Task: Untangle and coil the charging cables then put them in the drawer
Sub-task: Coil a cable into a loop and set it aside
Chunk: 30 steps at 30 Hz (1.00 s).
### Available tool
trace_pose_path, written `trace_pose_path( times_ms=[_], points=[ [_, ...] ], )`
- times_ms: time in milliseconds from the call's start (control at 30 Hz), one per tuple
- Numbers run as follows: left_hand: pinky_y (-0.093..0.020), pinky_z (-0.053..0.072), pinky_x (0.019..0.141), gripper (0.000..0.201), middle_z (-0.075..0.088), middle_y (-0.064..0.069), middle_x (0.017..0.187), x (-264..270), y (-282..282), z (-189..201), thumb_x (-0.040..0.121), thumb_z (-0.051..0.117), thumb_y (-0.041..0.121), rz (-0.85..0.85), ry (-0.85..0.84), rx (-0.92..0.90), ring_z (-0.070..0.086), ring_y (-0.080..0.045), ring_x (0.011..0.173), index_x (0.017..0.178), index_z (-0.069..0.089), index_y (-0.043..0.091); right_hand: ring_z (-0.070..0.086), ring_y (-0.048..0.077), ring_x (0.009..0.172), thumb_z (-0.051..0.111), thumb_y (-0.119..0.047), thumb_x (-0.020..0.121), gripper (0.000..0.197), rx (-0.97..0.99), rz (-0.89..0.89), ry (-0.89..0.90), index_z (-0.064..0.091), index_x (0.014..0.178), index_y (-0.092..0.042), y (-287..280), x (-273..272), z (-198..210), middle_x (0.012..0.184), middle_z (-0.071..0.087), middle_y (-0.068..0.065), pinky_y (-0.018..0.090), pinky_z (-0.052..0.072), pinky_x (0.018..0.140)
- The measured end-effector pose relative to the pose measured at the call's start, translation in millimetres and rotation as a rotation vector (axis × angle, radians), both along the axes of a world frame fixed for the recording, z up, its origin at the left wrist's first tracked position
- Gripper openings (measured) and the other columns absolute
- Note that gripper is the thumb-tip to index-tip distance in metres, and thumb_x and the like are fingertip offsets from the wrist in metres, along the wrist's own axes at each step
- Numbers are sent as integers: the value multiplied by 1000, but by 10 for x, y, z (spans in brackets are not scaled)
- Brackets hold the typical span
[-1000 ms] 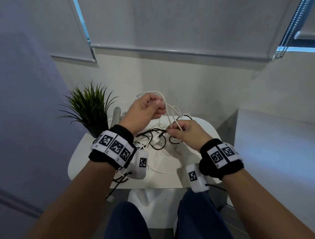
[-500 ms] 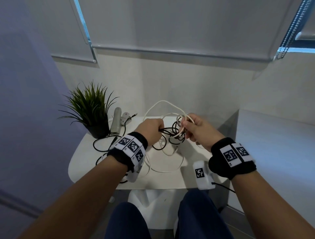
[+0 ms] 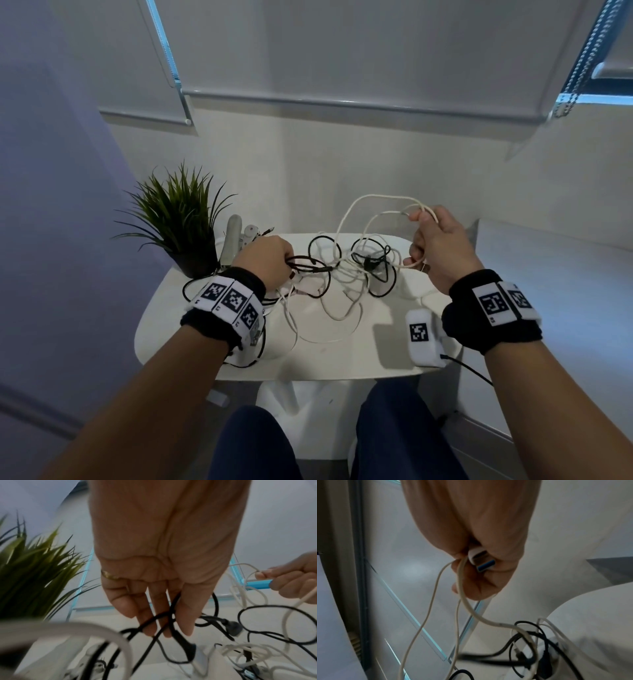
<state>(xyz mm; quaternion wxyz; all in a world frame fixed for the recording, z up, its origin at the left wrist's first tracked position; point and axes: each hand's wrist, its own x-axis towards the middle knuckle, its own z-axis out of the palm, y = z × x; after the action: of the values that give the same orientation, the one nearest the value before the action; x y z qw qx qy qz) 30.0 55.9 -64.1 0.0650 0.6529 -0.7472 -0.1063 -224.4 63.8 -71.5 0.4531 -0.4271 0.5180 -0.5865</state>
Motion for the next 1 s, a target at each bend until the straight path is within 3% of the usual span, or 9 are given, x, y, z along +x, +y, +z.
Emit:
trace_pose_path(
  times_ms=[67, 167, 367, 567, 733, 800, 867, 933, 1000],
  points=[
    [-31, 45, 87, 6, 58, 6, 82, -24, 31, 34, 81, 63, 20, -24, -55, 42, 60, -20, 98, 82, 61, 25, 37, 11, 39, 35, -16, 101, 26, -7, 19, -19, 53, 84, -22, 12, 45, 31, 50, 36, -5, 27, 45, 47],
    [-37, 39, 99, 24, 60, 7, 103, -178, 98, 69, 77, 68, 33, -139, -28, 7, 55, -16, 104, 100, 63, 31, 37, 12, 40, 34, -16, 102, 24, -18, 87, -69, 51, 85, -19, 40, 150, 65, 50, 35, -2, 28, 43, 48],
    [-26, 40, 71, 27, 58, 3, 93, -465, 115, 47, 83, 66, 41, -147, 391, -59, 50, -8, 74, 96, 57, 18, 35, 14, 45, 34, -20, 103, 25, -73, 222, -123, 52, 86, -19, 116, 260, 237, 53, 33, 0, 28, 45, 49],
    [-25, 45, 77, 22, 67, 1, 93, -481, 42, -77, 83, 66, 41, -109, 409, 59, 61, -13, 88, 92, 65, 21, 31, 12, 44, 35, -21, 103, 25, -120, 252, -204, 54, 86, -19, 128, 201, 484, 52, 34, -1, 21, 36, 44],
    [-28, 49, 72, 42, 68, -7, 94, -644, 27, -107, 88, 57, 49, -29, 746, 65, 64, -19, 83, 122, 44, 29, 29, 12, 44, 35, -21, 103, 25, -148, 312, -261, 54, 87, -18, 159, 239, 604, 53, 32, -1, 21, 34, 43],
    [-22, 47, 70, 37, 67, -7, 96, -687, -42, -75, 91, 54, 41, -71, 665, 95, 62, -17, 80, 126, 44, 33, 29, 11, 44, 35, -21, 103, 25, -154, 321, -276, 54, 87, -18, 180, 220, 652, 52, 32, -1, 21, 34, 42],
    [-20, 43, 71, 32, 64, -3, 100, -731, -78, -13, 93, 52, 36, -160, 408, 166, 60, -15, 85, 124, 55, 27, 29, 11, 43, 35, -21, 103, 25, -166, 314, -292, 54, 86, -18, 191, 157, 710, 51, 33, -1, 20, 33, 42],
    [-22, 39, 84, 36, 61, -3, 115, -725, -85, 32, 94, 50, 35, -212, 203, 186, 57, -19, 104, 126, 57, 21, 29, 11, 42, 35, -21, 103, 26, -188, 296, -283, 54, 86, -19, 185, 96, 776, 51, 34, -1, 19, 33, 43],
    [-22, 37, 88, 40, 59, -3, 120, -690, -81, 52, 93, 53, 35, -180, 171, 214, 54, -18, 108, 129, 54, 18, 28, 11, 42, 35, -21, 103, 26, -208, 260, -261, 54, 86, -19, 168, 33, 837, 51, 34, -2, 18, 30, 42]
  ],
)
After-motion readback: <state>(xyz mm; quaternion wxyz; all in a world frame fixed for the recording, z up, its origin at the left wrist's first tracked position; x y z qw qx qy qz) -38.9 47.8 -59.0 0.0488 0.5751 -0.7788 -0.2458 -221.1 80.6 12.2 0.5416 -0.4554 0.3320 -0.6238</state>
